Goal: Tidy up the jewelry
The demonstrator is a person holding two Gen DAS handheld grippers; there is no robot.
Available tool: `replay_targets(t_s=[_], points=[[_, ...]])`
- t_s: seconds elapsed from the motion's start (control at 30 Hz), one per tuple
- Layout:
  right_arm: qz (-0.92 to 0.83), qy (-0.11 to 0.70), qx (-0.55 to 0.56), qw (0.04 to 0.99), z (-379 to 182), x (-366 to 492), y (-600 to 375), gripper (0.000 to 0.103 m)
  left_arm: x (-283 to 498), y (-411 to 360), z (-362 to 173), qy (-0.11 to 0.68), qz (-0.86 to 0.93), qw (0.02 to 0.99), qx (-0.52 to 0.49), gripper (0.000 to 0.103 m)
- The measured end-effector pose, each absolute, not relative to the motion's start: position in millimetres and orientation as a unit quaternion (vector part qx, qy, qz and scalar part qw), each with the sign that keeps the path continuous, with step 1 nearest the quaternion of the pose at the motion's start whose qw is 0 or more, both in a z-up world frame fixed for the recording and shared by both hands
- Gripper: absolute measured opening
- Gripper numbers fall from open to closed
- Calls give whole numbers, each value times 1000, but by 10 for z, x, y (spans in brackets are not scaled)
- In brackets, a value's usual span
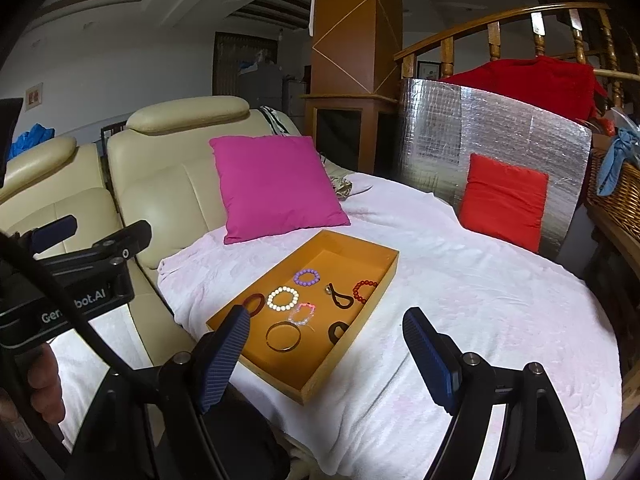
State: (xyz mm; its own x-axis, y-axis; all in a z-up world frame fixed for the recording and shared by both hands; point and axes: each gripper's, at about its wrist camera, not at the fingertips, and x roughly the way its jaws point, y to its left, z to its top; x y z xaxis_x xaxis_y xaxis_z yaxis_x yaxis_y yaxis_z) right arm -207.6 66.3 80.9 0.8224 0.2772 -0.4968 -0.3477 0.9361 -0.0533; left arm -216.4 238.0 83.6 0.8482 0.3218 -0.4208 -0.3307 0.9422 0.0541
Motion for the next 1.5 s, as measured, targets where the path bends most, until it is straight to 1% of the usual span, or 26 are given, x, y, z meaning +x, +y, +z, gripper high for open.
replay_targets(t_s=[0.6, 1.03, 1.3, 1.43, 1.5], points=[[176, 264, -75, 945, 709, -1976, 815, 82, -2064, 2582, 704, 236, 187, 953, -19, 99], [189, 278, -56, 940, 630, -1768, 803, 82, -1913, 2538, 678, 245, 203, 948, -5, 99], [169, 293, -19, 941, 537, -1479, 382, 82, -1704, 2342, 643, 257, 205, 944, 14, 99], [137, 295, -3, 946, 478, -1272, -76, 82, -1470, 2021, 605, 262, 182, 947, 28, 99], [102, 300, 7, 949, 403, -1129, -402, 82, -1270, 1720, 540, 269, 143, 952, 43, 99]])
